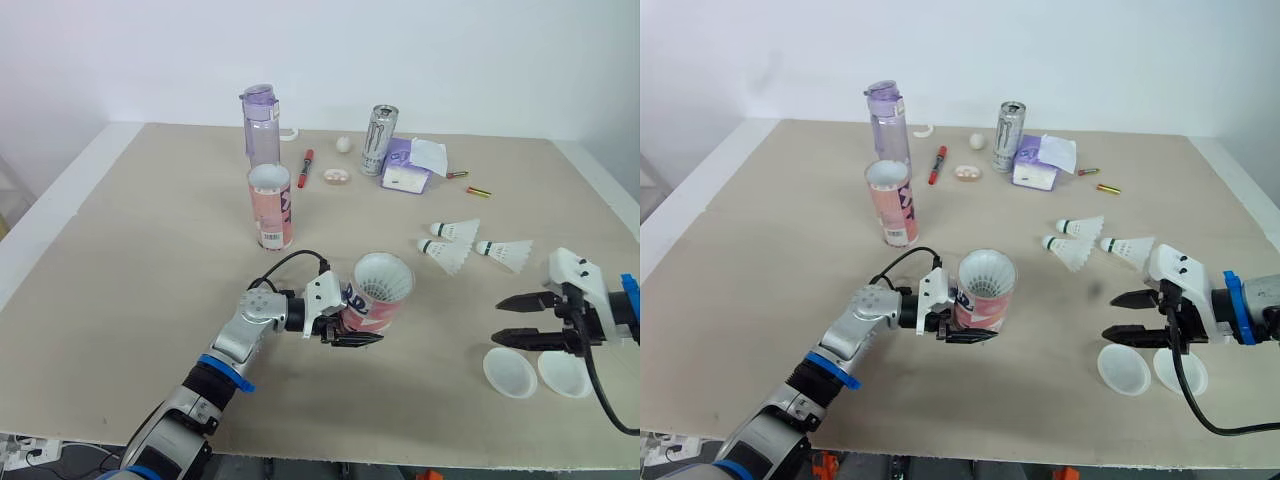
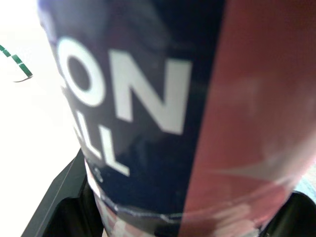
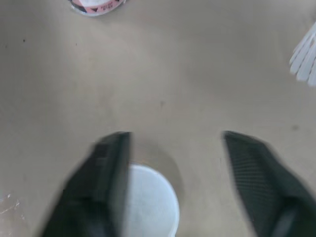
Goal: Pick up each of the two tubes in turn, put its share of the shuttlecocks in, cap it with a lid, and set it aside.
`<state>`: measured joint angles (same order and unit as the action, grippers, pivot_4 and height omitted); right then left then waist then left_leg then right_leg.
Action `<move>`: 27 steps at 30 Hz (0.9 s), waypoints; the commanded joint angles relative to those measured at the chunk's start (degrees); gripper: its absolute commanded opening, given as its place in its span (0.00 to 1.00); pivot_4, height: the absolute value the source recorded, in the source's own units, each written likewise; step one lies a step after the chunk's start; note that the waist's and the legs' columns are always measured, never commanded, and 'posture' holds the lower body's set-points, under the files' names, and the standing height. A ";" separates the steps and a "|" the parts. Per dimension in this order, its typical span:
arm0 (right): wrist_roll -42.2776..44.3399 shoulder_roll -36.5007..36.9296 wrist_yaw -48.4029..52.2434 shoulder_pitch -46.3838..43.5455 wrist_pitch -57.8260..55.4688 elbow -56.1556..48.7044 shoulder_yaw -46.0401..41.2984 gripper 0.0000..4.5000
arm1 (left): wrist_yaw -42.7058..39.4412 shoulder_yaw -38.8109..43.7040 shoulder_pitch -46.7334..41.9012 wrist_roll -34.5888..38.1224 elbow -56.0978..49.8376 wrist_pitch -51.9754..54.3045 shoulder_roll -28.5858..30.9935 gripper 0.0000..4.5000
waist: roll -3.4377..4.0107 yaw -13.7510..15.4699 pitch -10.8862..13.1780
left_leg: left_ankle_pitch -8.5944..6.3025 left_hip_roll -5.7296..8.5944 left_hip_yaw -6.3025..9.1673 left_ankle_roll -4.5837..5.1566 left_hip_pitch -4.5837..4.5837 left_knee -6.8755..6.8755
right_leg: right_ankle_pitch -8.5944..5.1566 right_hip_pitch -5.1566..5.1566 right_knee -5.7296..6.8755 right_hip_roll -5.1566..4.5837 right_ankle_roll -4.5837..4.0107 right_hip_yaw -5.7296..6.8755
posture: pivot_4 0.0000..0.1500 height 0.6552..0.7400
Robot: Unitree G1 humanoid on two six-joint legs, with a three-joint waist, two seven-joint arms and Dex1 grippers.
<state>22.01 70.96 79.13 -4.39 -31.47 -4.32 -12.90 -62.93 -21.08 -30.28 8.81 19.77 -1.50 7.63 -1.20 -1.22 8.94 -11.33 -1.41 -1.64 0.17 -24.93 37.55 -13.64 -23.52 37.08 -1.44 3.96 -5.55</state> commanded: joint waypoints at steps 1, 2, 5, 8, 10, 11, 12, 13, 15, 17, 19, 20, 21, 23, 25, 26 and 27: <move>-1.61 1.81 -0.46 0.36 -0.19 -0.24 0.79 0.98 | -0.28 -0.49 0.33 -0.79 0.07 -0.76 0.39 0.70 | 0.00 0.00 0.00 | 0.00 0.00 0.00 0.00 0.00 0.00 | 0.00 0.00 0.00 0.00 0.00 0.00 | 1.00 1.00; -1.85 1.80 -0.72 0.37 -0.18 -0.19 1.24 0.98 | -0.21 -0.48 0.34 -0.81 0.04 -0.73 0.45 0.70 | 0.00 0.01 0.00 | 0.00 0.00 -0.01 0.00 0.01 0.00 | -0.01 0.00 0.00 0.00 0.00 -0.01 | 1.00 1.00; -2.39 1.72 -0.98 0.19 -0.63 0.02 2.62 0.98 | -0.03 -0.44 0.36 -0.86 0.02 -0.61 0.59 0.70 | 0.00 0.01 0.00 | 0.00 0.00 -0.02 0.00 0.00 0.00 | -0.03 0.00 0.00 -0.01 0.03 -0.03 | 1.00 1.00; -4.37 2.07 -0.99 0.12 -0.01 1.15 5.04 0.98 | -0.31 -0.47 0.53 -0.39 -0.22 0.73 0.63 0.70 | 0.01 0.01 0.00 | 0.00 0.00 0.00 -0.01 0.00 0.00 | -0.04 0.02 0.00 0.00 0.03 -0.01 | 1.00 1.00; -5.94 2.29 -0.86 -0.12 1.37 2.12 6.56 0.98 | -1.01 -0.55 0.69 0.33 -0.68 2.23 0.69 0.70 | 0.01 0.01 -0.01 | 0.00 0.01 0.00 0.00 0.01 0.00 | -0.04 0.02 0.00 0.00 0.03 -0.02 | 1.00 1.00; -6.76 2.26 -0.86 -0.47 2.18 2.63 7.38 0.98 | -1.23 -0.44 0.81 0.90 -1.13 3.29 0.62 0.70 | 0.02 0.00 -0.01 | 0.00 0.01 -0.01 0.00 0.01 0.00 | -0.04 0.02 0.00 0.00 0.03 -0.02 | 1.00 1.00; -7.33 2.21 -0.83 -0.79 2.69 3.02 7.92 0.98 | -1.34 -0.34 0.86 1.29 -1.47 4.05 0.55 0.70 | 0.01 0.00 -0.01 | 0.00 0.01 -0.01 0.00 0.01 0.00 | -0.04 0.02 0.00 0.00 0.03 -0.02 | 1.00 1.00; -7.88 2.14 -0.78 -1.13 3.08 3.30 8.56 0.98 | -1.31 -0.38 0.80 1.24 -1.65 4.38 0.60 0.70 | 0.02 -0.03 -0.01 | 0.00 0.00 -0.01 0.00 0.02 0.00 | -0.04 0.02 0.00 0.01 0.03 -0.02 | 1.00 1.00; -8.85 2.00 -0.69 -1.71 4.00 3.83 9.57 0.98 | -1.23 -0.47 0.67 0.98 -1.88 4.64 0.71 0.70 | 0.03 -0.03 -0.02 | 0.00 0.00 0.00 0.00 0.03 -0.01 | -0.05 0.02 0.00 0.02 0.02 -0.01 | 1.00 1.00; -10.14 1.83 -0.88 -2.28 5.68 4.67 10.53 0.98 | -1.15 -0.45 0.60 0.89 -2.04 4.83 0.74 0.70 | 0.04 -0.01 -0.02 | -0.01 -0.02 0.01 -0.01 0.05 -0.03 | -0.06 0.03 0.00 0.04 0.00 0.00 | 1.00 1.00; -11.48 1.51 -1.17 -2.84 7.60 5.62 11.52 0.98 | -1.13 -0.55 0.68 0.65 -2.13 4.70 0.92 0.70 | 0.04 -0.02 -0.02 | -0.01 -0.01 0.01 -0.01 0.05 -0.03 | -0.07 0.04 0.00 0.04 0.01 0.00 | 1.00 1.00; -12.05 1.37 -1.24 -3.04 8.41 5.98 11.96 0.98 | -1.15 -0.67 0.78 0.45 -2.15 4.53 1.06 0.70 | 0.04 -0.04 -0.02 | -0.01 -0.01 0.00 -0.01 0.05 -0.03 | -0.07 0.04 0.00 0.04 0.02 0.00 | 1.00 1.00; -12.21 1.28 -1.09 -3.14 8.79 6.19 12.19 0.98 | -1.14 -0.73 0.85 0.35 -2.17 4.45 1.14 0.70 | 0.03 -0.04 -0.02 | -0.02 -0.02 -0.01 -0.02 0.07 -0.03 | -0.07 0.04 0.00 0.04 0.02 -0.03 | 1.00 1.00; -12.41 1.18 -0.94 -3.23 9.60 6.47 12.35 0.93 | -1.08 -0.81 0.98 0.22 -2.17 4.37 1.20 0.70 | 0.03 -0.02 -0.02 | -0.02 -0.02 0.00 -0.02 0.10 -0.03 | -0.07 0.09 0.00 0.03 0.01 -0.01 | 1.00 1.00; -12.45 1.29 -0.62 -2.96 10.24 6.33 12.32 0.76 | -1.03 -0.84 1.11 0.07 -2.12 4.27 1.26 0.70 | 0.03 -0.02 -0.02 | -0.02 -0.01 -0.01 -0.03 0.11 -0.03 | -0.07 0.10 0.00 0.03 0.00 -0.02 | 1.00 1.00; -12.70 1.44 -0.55 -2.73 10.94 6.20 12.31 0.72 | -0.98 -0.81 1.15 0.03 -2.09 4.25 1.26 0.70 | 0.03 -0.03 -0.02 | -0.02 -0.01 -0.01 -0.03 0.13 -0.03 | -0.07 0.11 0.00 0.03 0.01 -0.02 | 1.00 1.00; -12.91 1.53 -0.47 -2.58 11.41 6.14 12.29 0.67 | -0.95 -0.79 1.18 0.02 -2.08 4.26 1.26 0.70 | 0.03 -0.02 -0.02 | -0.02 -0.02 -0.01 -0.03 0.15 -0.03 | -0.08 0.13 0.00 0.04 0.00 -0.02 | 1.00 1.00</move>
<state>9.58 71.60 78.43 -7.01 -21.30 2.24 -0.19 -63.31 -20.94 -29.94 9.57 18.37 2.70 8.22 -1.17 -1.24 8.92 -11.35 -1.43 -1.65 0.14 -24.77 37.52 -13.72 -23.39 37.08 -1.40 3.96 -5.57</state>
